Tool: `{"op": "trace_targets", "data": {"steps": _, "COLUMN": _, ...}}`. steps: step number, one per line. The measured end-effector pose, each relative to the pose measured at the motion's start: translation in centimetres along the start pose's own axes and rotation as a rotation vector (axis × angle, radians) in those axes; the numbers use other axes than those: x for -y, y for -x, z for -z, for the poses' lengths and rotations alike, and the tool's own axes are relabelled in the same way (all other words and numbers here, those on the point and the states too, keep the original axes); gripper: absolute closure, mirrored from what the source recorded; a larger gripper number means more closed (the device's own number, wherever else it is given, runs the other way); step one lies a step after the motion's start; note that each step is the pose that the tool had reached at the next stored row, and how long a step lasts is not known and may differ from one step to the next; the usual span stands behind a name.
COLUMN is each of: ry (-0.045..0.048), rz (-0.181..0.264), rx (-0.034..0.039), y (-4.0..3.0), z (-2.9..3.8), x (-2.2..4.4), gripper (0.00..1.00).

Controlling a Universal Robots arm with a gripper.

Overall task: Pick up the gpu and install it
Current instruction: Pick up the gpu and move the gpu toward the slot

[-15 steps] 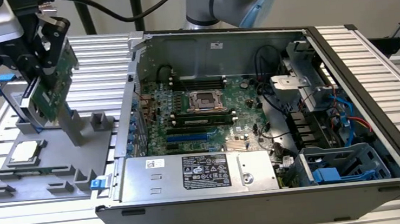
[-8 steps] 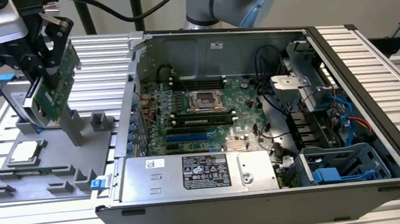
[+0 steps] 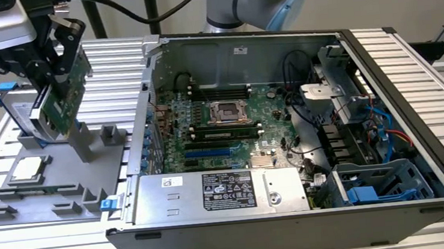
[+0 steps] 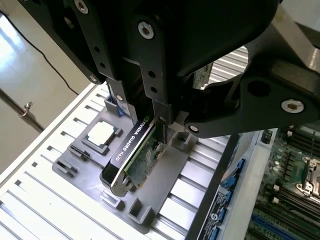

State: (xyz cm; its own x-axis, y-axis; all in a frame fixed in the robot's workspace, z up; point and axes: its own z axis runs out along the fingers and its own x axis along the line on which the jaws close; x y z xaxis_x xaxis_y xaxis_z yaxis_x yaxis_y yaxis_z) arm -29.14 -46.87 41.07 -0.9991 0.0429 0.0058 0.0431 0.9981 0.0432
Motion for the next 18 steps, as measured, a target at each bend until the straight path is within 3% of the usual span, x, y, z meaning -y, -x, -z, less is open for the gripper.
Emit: {"op": "trace_targets", "data": {"steps": 18, "ry": 0.0, "rz": 0.0, "rx": 0.0, "y": 1.18, "z": 0.0, "x": -0.05, "gripper": 1.0}}
